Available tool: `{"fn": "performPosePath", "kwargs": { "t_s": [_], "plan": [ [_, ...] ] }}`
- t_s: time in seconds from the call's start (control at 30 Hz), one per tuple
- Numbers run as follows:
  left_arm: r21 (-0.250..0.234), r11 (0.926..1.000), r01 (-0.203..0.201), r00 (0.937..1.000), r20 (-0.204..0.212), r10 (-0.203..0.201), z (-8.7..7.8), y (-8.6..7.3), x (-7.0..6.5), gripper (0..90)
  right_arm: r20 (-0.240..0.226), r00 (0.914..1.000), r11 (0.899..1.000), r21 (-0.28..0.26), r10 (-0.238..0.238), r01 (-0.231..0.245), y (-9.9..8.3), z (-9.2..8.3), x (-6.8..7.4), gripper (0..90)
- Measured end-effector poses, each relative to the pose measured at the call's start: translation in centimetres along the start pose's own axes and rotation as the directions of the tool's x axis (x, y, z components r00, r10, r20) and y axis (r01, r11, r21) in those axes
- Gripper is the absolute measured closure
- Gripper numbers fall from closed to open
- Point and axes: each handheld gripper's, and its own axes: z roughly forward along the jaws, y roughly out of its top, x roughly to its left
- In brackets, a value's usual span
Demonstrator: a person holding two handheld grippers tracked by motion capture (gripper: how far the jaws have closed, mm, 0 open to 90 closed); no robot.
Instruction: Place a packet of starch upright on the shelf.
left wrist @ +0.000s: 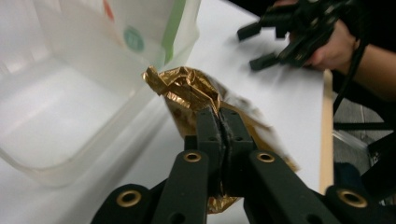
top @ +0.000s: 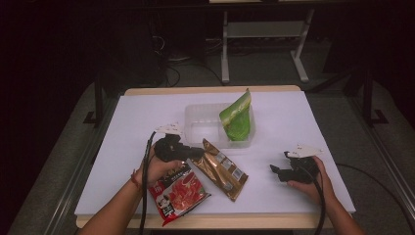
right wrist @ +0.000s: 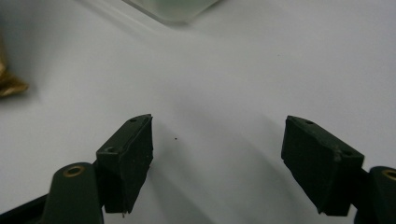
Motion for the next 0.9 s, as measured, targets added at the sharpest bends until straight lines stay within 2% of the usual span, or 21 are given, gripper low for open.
{"fn": "performPosePath", "kwargs": {
  "t_s": [0.2, 0.37, 0.5, 0.57, 0.6, 0.67, 0.7, 0.83, 0.9],
  "plan": [
    [-0.076, 0.9971, -0.011, 0.9998, -0.014, 0.01, -1.6, 1.3, -1.5, 90.0, 0.0, 1.0, 1.0, 0.004, 0.0, 0.0, 0.0, 0.1, 0.0, 24.2],
    [-0.153, 0.9882, -0.003, 0.9996, -0.026, -0.001, -3.0, 2.7, -2.4, 90.0, -0.002, 1.0, 1.0, 0.008, -0.006, 0.006, 0.0, 0.1, 0.0, 24.3],
    [-0.171, 0.9849, -0.025, 0.9991, -0.039, 0.018, -3.7, 3.6, -2.9, 90.0, -0.005, 1.0, 1.0, 0.008, -0.002, 0.002, 0.0, 0.1, 0.0, 24.3],
    [-0.181, 0.9831, -0.027, 0.9979, -0.062, 0.016, -3.7, 3.8, -3.0, 90.0, -0.007, 1.0, 1.0, 0.009, -0.001, 0.001, 0.0, 0.1, 0.0, 24.2],
    [-0.18, 0.9833, -0.026, 0.9983, -0.056, 0.017, -3.7, 3.9, -3.0, 90.0, -0.008, 1.0, 1.0, 0.009, -0.001, 0.001, 0.0, 0.1, 0.0, 24.2],
    [-0.205, 0.9784, -0.024, 0.9976, -0.068, 0.01, -3.9, 4.0, -3.0, 90.0, -0.01, 1.0, 1.0, 0.009, 0.0, 0.0, 0.0, 0.1, 0.0, 24.2],
    [-0.208, 0.9778, -0.026, 0.9981, -0.061, 0.013, -4.0, 4.1, -3.0, 90.0, -0.01, 1.0, 1.0, 0.008, 0.001, -0.001, 0.0, 0.1, 0.0, 24.2],
    [-0.231, 0.9728, -0.022, 0.9972, -0.075, 0.005, -4.2, 4.6, -2.9, 90.0, -0.008, 1.0, 1.0, 0.009, 0.0, 0.0, 0.0, 0.1, 0.0, 24.2],
    [-0.253, 0.9672, -0.02, 0.9971, -0.076, 0.001, -4.5, 5.0, -2.8, 90.0, -0.009, 1.0, 1.0, 0.011, 0.001, -0.001, 0.0, 0.1, 0.0, 24.2]
  ]
}}
